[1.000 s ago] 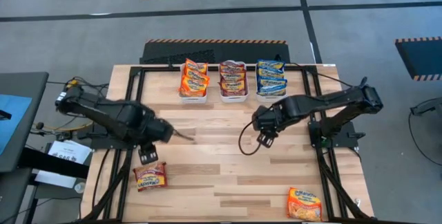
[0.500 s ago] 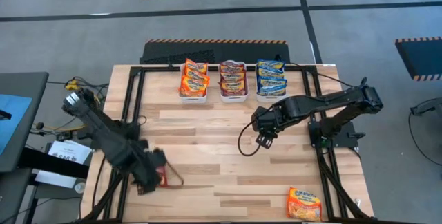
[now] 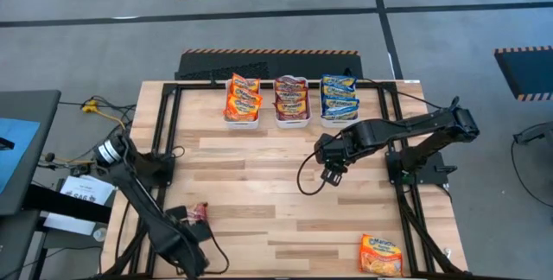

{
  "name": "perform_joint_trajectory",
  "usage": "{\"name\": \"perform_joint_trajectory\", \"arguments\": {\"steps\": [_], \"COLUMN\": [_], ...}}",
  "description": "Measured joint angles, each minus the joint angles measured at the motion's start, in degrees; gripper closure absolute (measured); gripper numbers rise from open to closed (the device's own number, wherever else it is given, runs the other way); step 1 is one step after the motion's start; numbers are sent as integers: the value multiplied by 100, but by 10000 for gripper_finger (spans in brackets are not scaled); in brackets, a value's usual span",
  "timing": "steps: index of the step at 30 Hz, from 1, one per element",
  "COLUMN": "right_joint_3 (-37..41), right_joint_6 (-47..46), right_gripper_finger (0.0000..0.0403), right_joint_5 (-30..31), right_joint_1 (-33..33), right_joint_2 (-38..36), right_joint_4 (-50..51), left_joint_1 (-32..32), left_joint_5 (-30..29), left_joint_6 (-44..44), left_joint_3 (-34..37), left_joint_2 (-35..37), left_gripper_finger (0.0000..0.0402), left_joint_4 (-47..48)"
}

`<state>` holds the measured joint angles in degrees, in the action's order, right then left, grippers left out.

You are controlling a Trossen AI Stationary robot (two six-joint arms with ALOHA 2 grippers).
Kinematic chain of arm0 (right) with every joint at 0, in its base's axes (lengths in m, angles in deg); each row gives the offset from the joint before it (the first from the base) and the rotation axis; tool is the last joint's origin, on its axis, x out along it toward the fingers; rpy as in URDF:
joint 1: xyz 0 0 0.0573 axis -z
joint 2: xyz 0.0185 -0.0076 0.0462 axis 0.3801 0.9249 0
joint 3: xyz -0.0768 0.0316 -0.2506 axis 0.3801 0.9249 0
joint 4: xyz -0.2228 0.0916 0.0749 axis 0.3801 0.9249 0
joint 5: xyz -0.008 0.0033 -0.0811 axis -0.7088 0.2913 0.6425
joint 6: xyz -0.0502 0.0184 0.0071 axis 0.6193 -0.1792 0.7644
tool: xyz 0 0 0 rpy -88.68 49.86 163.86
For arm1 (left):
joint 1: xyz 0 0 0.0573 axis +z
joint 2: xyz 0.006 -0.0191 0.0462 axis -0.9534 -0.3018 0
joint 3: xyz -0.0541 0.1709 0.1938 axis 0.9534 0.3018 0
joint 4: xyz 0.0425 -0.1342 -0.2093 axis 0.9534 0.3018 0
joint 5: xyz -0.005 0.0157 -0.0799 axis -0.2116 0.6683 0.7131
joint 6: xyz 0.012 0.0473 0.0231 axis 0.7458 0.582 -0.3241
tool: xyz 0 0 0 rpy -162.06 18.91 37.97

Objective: Sort Maruchan noodles
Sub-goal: Put the red noodle pack into the middle white bin

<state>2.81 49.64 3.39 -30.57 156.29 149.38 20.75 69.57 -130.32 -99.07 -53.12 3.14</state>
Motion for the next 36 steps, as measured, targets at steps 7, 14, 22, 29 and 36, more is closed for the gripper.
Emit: {"name": "perform_joint_trajectory", "arguments": {"steps": [7,14,22,29,36], "right_joint_3": [0,0,0,2,2], "right_joint_6": [-6,1,143,160,159], "right_gripper_finger": [198,198,198,198,198], "right_joint_5": [2,6,17,19,43], "right_joint_1": [0,0,0,0,0], "right_joint_2": [0,0,2,2,2], "right_joint_4": [0,0,-4,-11,-28], "left_joint_1": [-10,-8,-24,-147,-566], "left_joint_5": [-365,-402,102,584,-530], "left_joint_6": [-353,-464,-537,-633,-484], "left_joint_3": [0,0,-2,-185,-680], "left_joint_2": [-241,-431,-1064,-1123,-1101], "left_gripper_finger": [233,233,233,233,233], "left_joint_4": [-315,-574,-621,-654,-208]}}
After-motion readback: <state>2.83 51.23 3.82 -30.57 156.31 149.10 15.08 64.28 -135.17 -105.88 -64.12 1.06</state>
